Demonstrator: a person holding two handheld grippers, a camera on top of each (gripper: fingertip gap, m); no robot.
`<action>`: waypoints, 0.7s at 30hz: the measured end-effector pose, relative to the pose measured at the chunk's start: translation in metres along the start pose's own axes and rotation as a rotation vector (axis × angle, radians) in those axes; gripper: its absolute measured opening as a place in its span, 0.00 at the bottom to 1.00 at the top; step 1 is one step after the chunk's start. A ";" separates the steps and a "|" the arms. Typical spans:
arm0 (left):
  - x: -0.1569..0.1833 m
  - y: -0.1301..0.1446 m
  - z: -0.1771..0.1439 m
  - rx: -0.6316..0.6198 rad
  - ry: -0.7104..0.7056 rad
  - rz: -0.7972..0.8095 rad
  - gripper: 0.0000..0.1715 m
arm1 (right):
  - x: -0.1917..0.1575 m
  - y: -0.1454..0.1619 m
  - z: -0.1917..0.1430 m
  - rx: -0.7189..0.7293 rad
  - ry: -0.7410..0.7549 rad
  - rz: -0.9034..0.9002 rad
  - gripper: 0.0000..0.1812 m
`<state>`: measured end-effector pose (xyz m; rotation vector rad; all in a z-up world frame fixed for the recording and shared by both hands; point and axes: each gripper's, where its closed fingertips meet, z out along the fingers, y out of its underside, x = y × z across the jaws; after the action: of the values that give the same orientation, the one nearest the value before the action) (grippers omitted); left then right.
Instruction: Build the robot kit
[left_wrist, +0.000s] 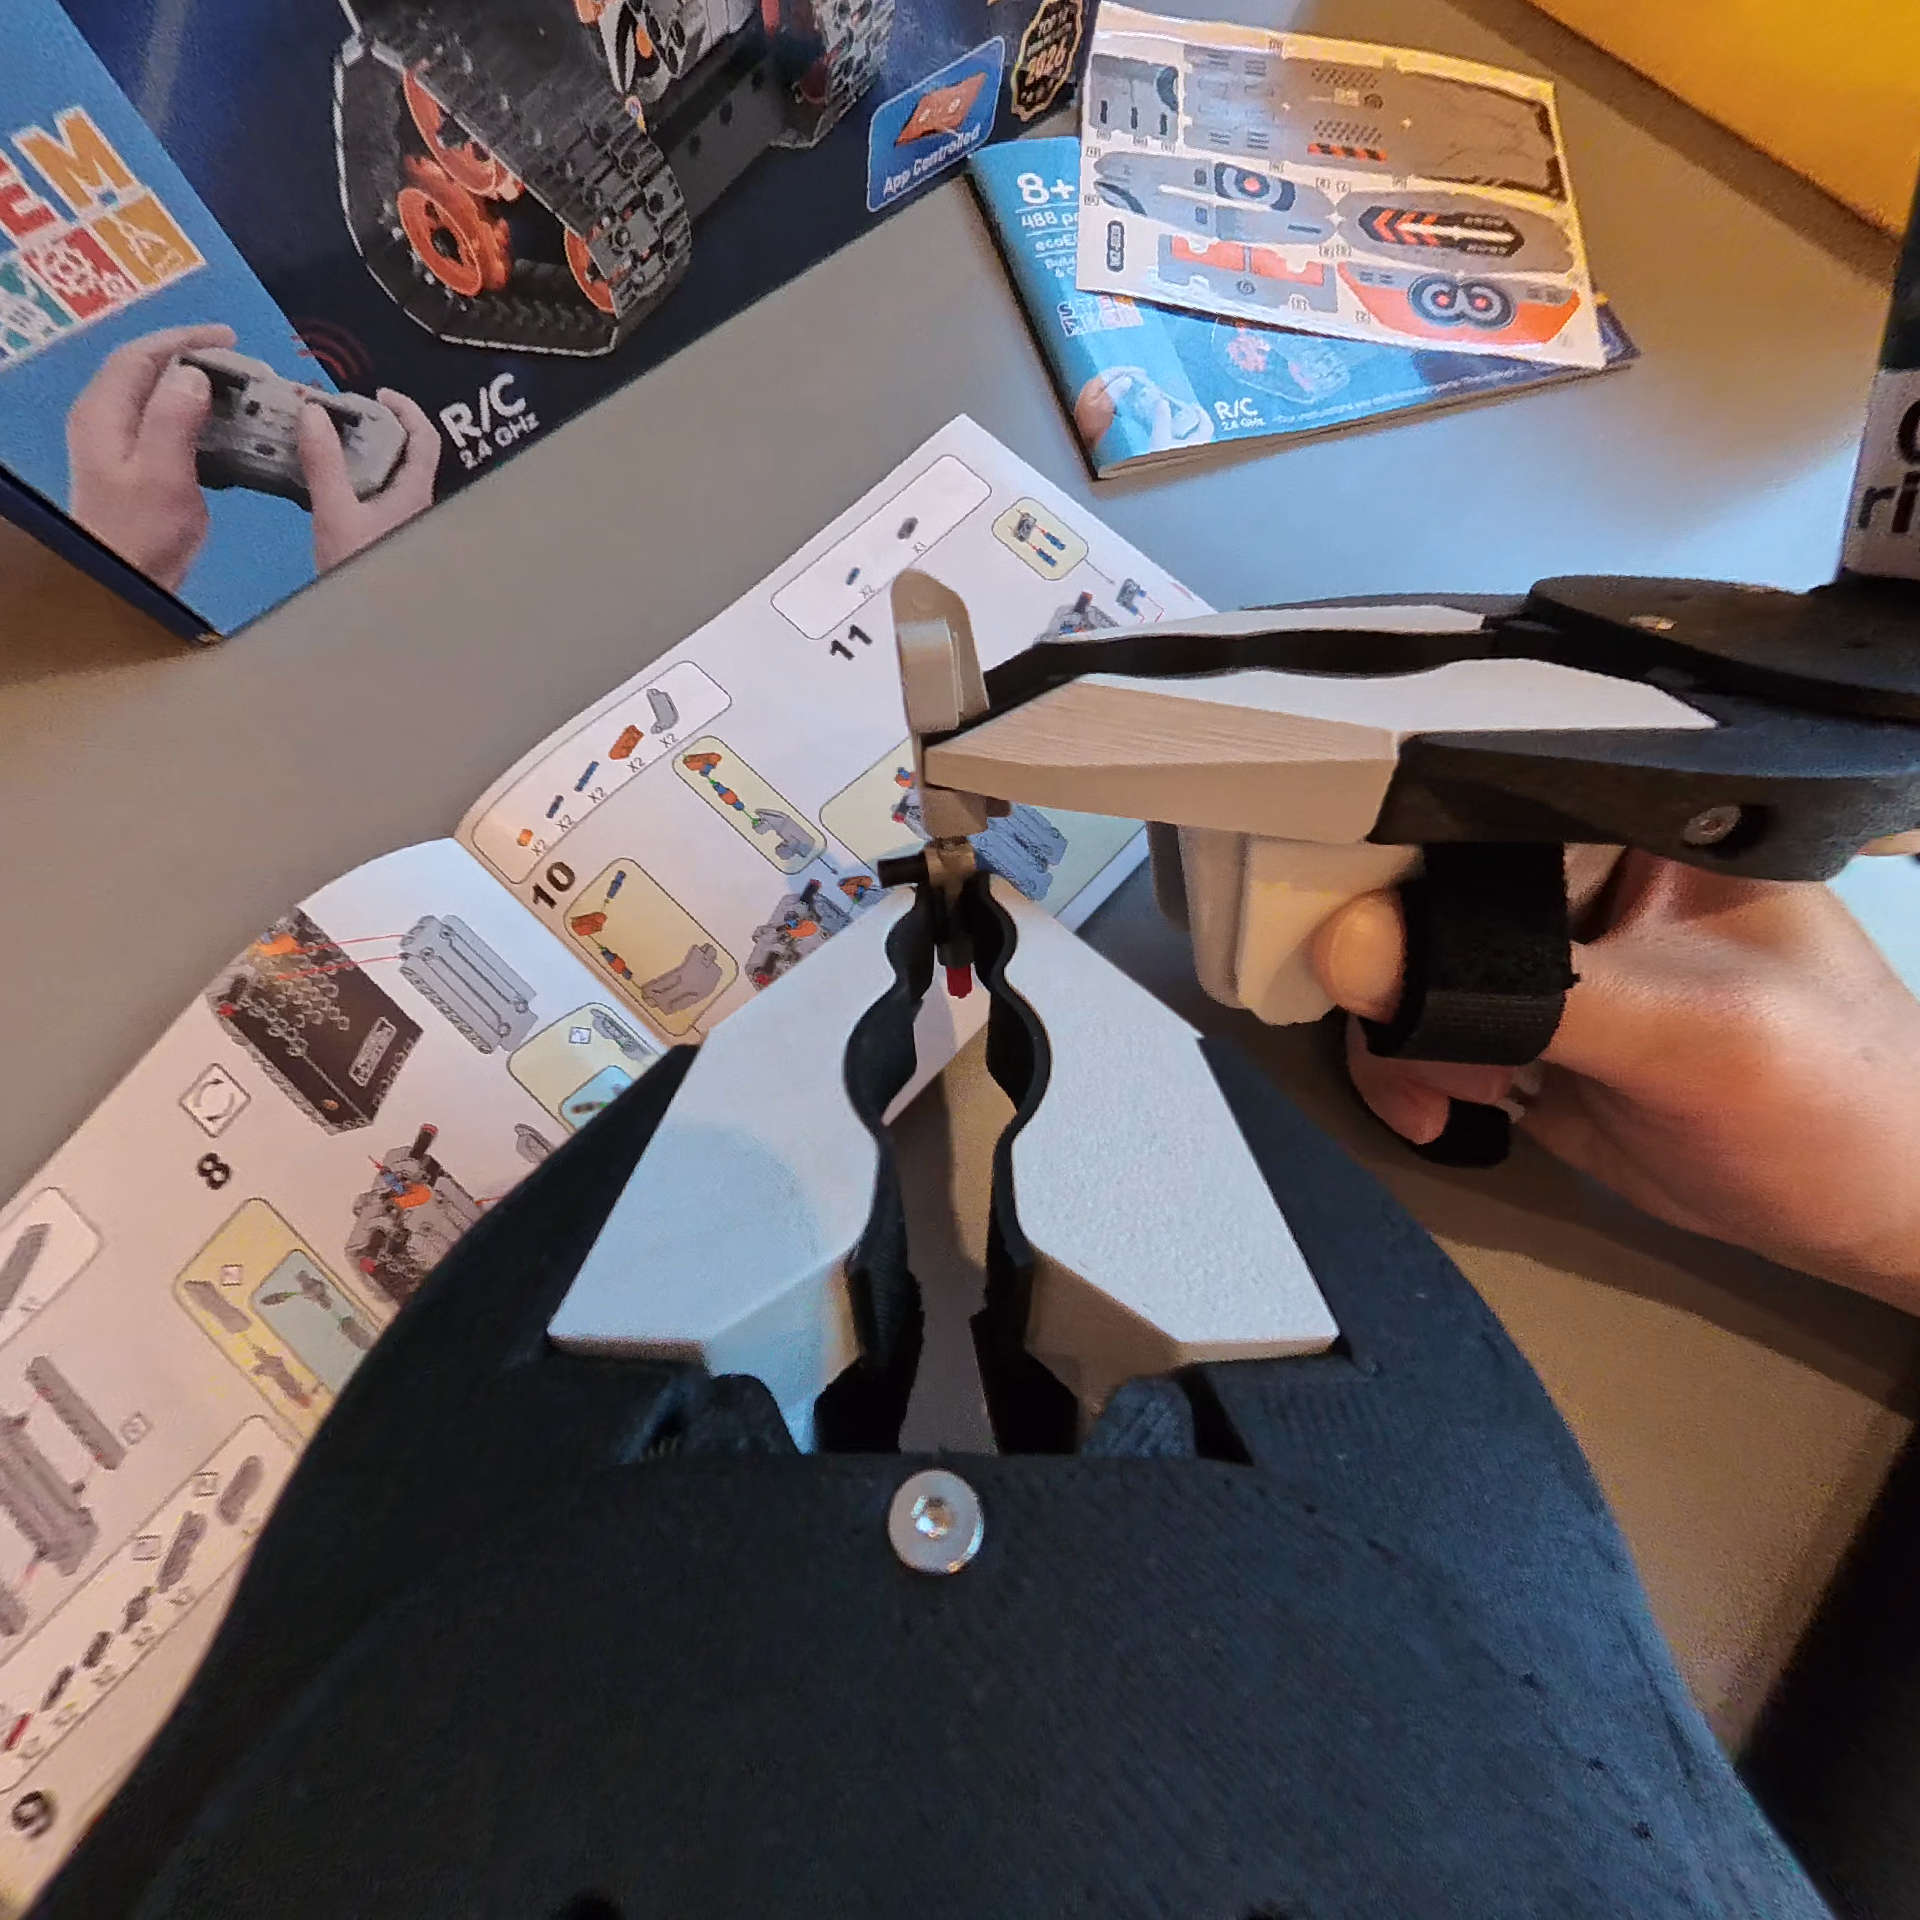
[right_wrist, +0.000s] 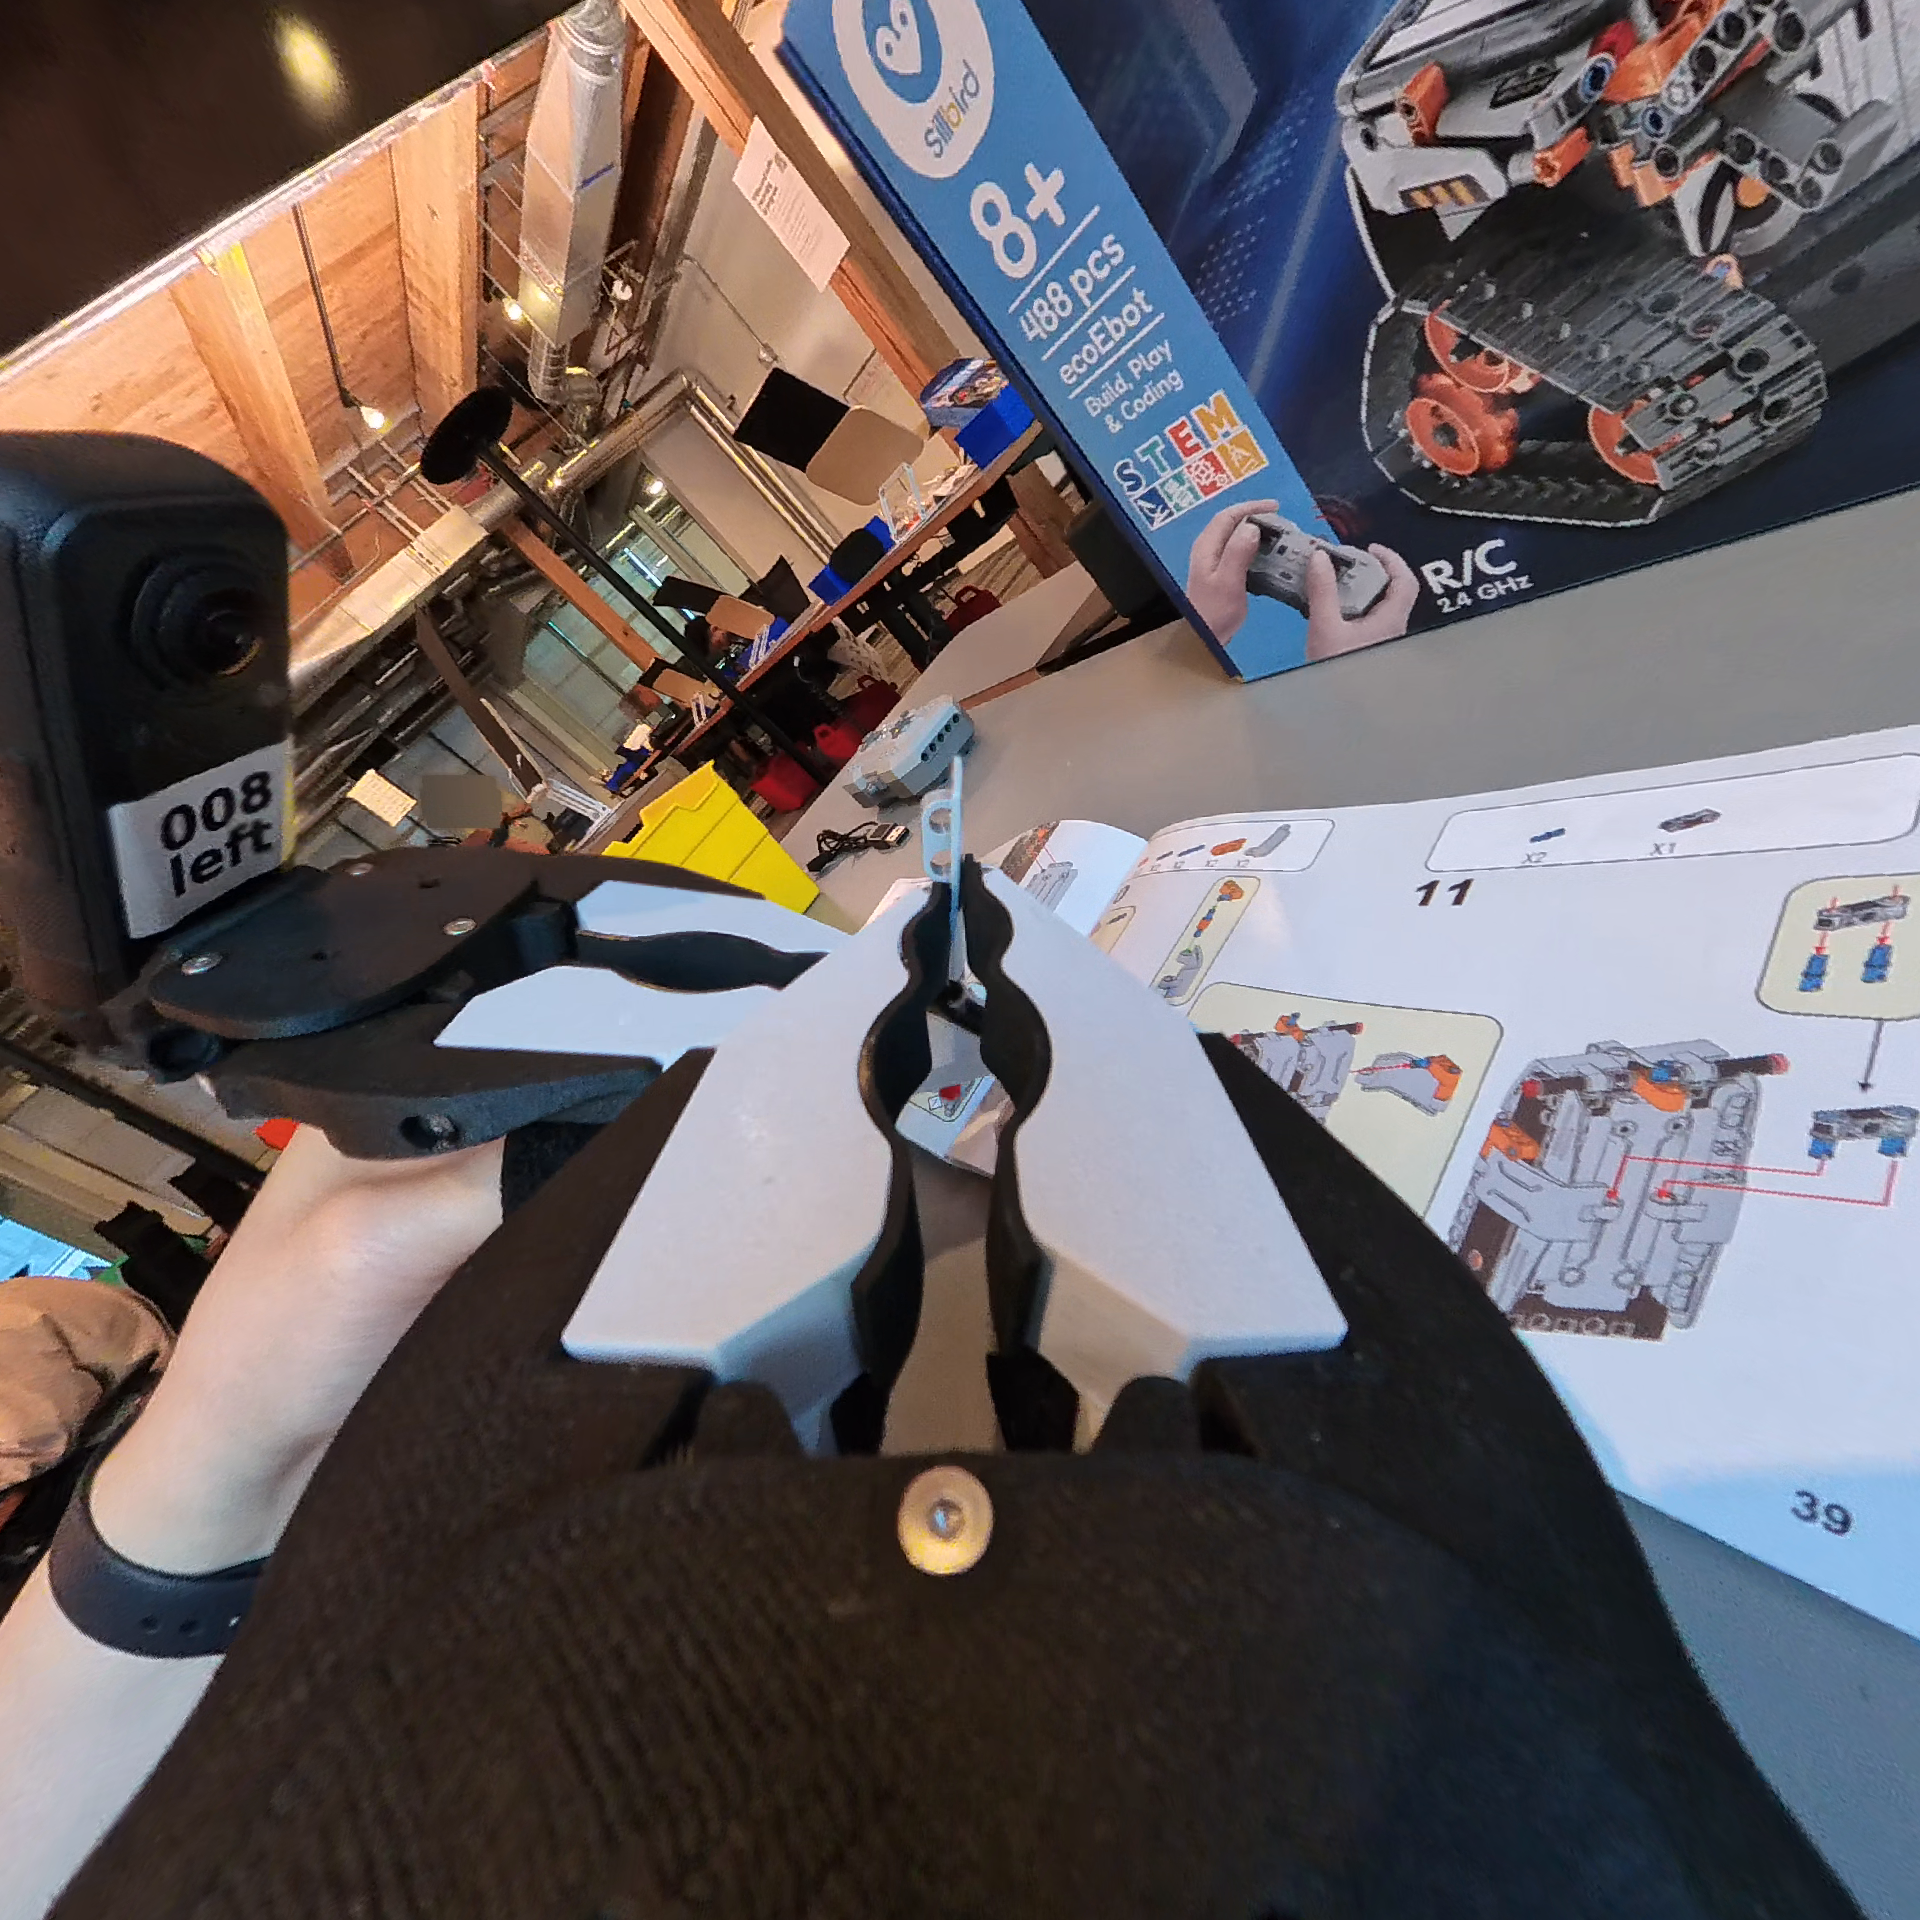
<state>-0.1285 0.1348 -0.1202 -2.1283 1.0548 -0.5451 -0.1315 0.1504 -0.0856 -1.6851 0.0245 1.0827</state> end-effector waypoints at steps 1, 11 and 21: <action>-0.001 0.001 0.000 -0.007 -0.019 0.019 0.03 | 0.000 0.000 0.000 -0.004 0.001 -0.001 0.01; -0.005 0.005 0.003 -0.019 -0.061 0.034 0.02 | 0.002 0.010 0.002 -0.091 -0.021 0.066 0.01; -0.007 0.006 0.003 -0.018 -0.069 0.026 0.02 | 0.002 0.013 0.004 -0.109 -0.013 0.054 0.02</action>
<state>-0.1332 0.1392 -0.1272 -2.1304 1.0508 -0.4481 -0.1395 0.1486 -0.0965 -1.7839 0.0025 1.1536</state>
